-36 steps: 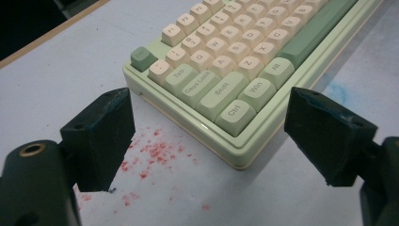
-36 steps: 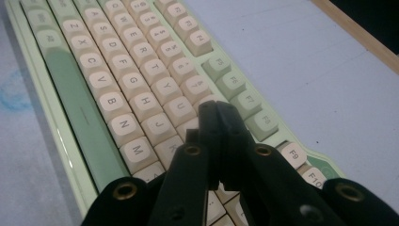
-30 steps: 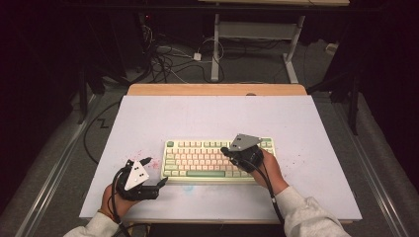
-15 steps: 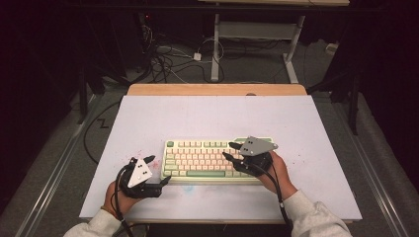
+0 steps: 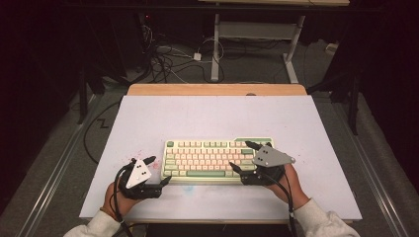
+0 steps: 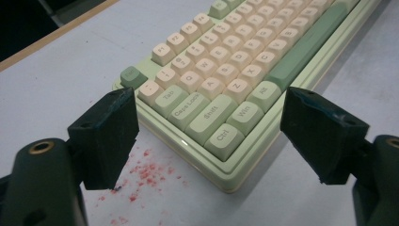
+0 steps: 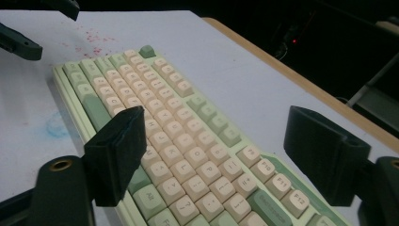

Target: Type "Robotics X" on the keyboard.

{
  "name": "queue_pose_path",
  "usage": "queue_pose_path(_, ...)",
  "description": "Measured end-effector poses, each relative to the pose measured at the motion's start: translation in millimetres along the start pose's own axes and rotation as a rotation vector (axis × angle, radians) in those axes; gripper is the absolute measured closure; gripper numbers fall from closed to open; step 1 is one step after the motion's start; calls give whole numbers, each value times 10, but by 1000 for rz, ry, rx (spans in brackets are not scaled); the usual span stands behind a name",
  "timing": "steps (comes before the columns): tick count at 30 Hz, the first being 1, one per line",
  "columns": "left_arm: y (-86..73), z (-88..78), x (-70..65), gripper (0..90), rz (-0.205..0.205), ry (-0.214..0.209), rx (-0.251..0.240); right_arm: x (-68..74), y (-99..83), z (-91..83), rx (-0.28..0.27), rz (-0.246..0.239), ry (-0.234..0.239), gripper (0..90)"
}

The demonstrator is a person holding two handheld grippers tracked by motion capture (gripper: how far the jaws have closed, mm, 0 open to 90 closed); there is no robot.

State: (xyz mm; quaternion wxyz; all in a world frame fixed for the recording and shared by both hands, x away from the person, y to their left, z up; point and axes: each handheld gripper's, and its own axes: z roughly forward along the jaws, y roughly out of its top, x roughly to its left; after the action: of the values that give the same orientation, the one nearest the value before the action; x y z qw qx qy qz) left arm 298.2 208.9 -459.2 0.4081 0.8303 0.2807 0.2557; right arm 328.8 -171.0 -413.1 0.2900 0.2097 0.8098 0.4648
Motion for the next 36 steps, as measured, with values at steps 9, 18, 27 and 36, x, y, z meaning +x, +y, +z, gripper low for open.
queue_pose_path(9,89,-58,-21,331,-2,-5,9,-39,-147,-257,-24,-1,-68,181)
queue_pose_path(18,267,24,-5,712,-7,-103,64,-66,-338,-446,12,17,-97,183)
queue_pose_path(27,532,283,-132,874,78,-181,112,-14,-472,-538,57,-16,-142,188)
queue_pose_path(36,790,592,-251,874,162,-230,183,-31,-525,-527,51,-25,-175,201)
